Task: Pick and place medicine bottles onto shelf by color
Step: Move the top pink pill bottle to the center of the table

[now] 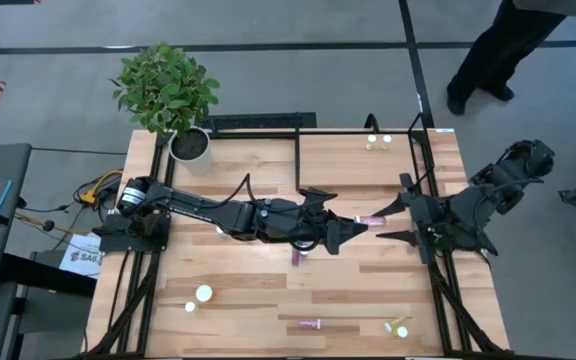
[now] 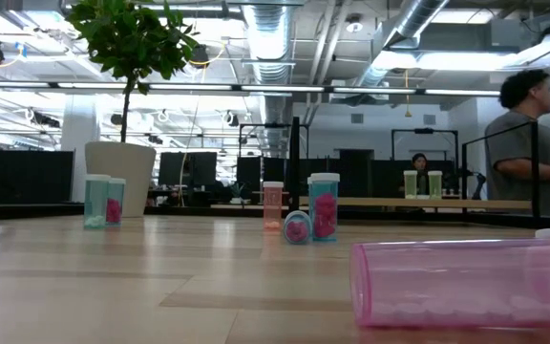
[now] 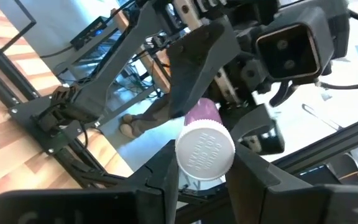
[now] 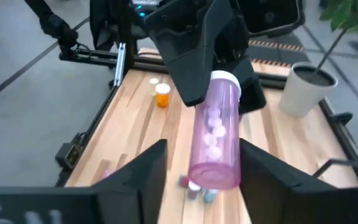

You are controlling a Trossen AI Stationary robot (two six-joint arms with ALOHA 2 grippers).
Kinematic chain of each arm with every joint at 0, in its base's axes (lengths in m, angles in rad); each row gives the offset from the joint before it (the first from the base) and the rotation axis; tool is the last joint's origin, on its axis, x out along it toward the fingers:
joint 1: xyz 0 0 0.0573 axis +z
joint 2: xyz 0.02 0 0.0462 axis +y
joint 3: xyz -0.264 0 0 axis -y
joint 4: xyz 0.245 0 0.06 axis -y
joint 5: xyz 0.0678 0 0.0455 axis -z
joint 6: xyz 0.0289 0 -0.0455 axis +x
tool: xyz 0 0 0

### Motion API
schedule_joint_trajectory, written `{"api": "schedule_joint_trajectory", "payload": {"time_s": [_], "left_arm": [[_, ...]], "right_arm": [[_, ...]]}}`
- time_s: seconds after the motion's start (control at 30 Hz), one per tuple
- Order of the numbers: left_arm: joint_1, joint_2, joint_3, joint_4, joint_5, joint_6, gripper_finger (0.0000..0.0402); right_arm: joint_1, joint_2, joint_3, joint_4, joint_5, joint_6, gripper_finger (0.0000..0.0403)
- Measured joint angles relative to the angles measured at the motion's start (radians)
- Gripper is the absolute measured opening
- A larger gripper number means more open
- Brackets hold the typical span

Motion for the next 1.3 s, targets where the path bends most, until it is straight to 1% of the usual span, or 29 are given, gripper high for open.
{"api": "schedule_joint_trajectory", "payload": {"time_s": [0.13, 0.3, 0.47, 0.63, 0.8, 0.9, 1.03, 1.17, 1.3], "left_arm": [[0.001, 0.000, 0.000, -0.013, -0.002, 0.000, 0.0091], [0.001, 0.000, 0.000, -0.117, 0.004, -0.012, 0.0091], [-0.005, 0.000, 0.000, -0.312, 0.099, -0.101, 0.0091], [-0.040, 0.000, 0.000, -0.528, 0.202, -0.203, 0.0092], [-0.079, 0.000, 0.001, -0.757, 0.248, -0.294, 0.0092], [-0.101, 0.000, 0.001, -0.908, 0.246, -0.352, 0.0092], [-0.121, 0.000, 0.001, -1.088, 0.197, -0.434, 0.0092], [-0.124, 0.000, 0.001, -1.225, 0.129, -0.488, 0.0092], [-0.110, 0.005, 0.001, -1.335, 0.106, -0.508, 0.0092]], "right_arm": [[0.000, 0.000, 0.069, -0.103, -0.016, 0.054, 0.0250], [0.000, -0.003, 0.158, -0.217, -0.016, 0.142, 0.0259], [0.000, -0.004, 0.197, -0.298, -0.016, 0.217, 0.0259], [0.000, -0.004, 0.199, -0.411, -0.016, 0.299, 0.0259], [0.000, -0.003, 0.199, -0.520, -0.016, 0.386, 0.0260], [0.000, -0.003, 0.199, -0.553, -0.016, 0.411, 0.0260], [0.000, -0.003, 0.199, -0.556, -0.016, 0.413, 0.0260], [0.000, -0.003, 0.199, -0.555, -0.016, 0.409, 0.0260], [0.000, -0.003, 0.199, -0.555, -0.013, 0.408, 0.0260]]}}
